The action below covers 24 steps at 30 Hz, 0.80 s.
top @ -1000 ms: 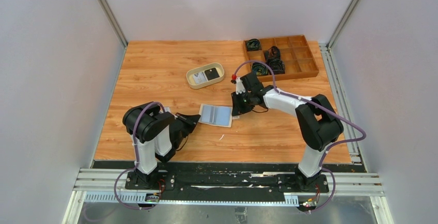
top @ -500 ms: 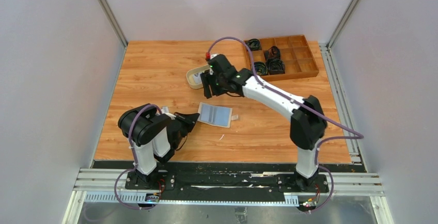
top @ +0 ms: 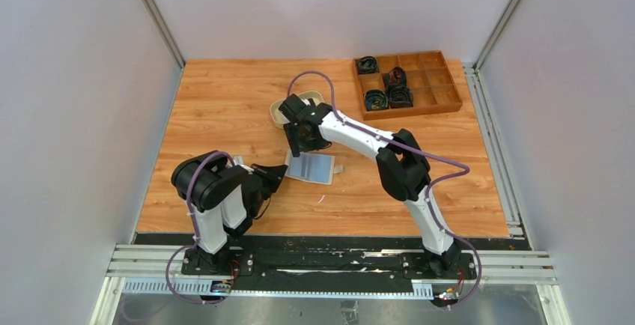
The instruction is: Take the credit cards out of the card holder
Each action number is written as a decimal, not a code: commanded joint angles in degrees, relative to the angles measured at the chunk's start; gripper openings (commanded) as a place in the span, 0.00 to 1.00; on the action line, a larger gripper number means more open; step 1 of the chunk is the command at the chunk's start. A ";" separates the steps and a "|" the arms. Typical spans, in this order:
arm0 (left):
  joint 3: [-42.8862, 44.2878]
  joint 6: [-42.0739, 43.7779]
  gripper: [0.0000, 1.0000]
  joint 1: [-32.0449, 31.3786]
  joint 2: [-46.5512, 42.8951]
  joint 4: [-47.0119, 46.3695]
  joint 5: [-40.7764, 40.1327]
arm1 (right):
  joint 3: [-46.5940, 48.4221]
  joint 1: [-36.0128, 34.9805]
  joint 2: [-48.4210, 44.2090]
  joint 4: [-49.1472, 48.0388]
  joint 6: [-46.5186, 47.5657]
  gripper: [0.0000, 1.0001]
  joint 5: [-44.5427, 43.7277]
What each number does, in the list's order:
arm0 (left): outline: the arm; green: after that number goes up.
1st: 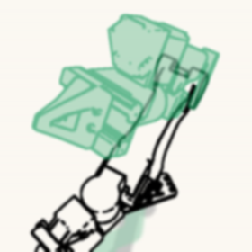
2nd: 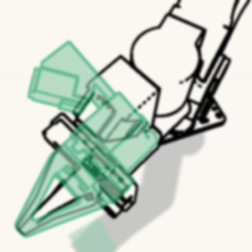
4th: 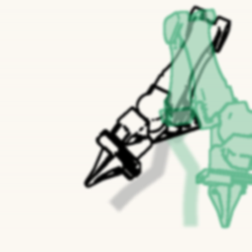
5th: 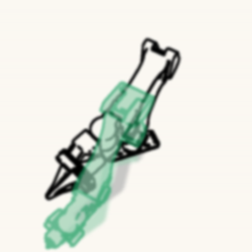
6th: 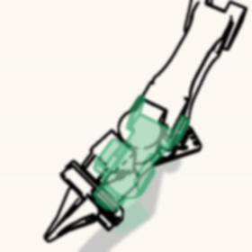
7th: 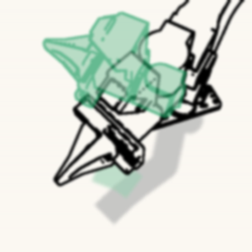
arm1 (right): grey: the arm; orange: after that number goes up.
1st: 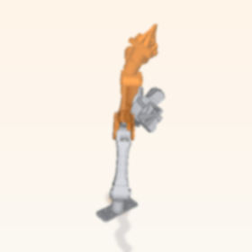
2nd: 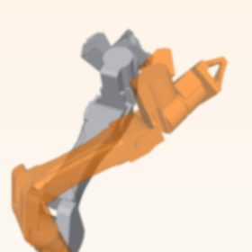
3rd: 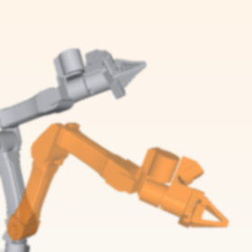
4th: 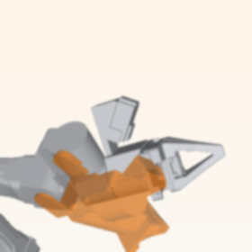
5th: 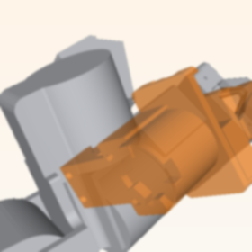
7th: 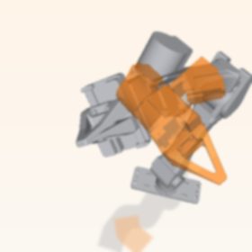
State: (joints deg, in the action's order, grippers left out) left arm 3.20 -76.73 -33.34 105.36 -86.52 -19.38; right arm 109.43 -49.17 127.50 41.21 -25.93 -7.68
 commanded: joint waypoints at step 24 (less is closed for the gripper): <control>0.49 0.70 0.00 -0.06 3.08 -2.34 -2.28 | 7.03 -3.30 6.39 4.68 -0.51 0.93 -3.76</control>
State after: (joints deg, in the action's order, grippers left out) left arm 3.49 -76.75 -33.34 107.31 -86.48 -19.53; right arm 114.83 -51.72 132.73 43.18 -26.37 -8.62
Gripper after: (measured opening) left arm 0.020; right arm 0.931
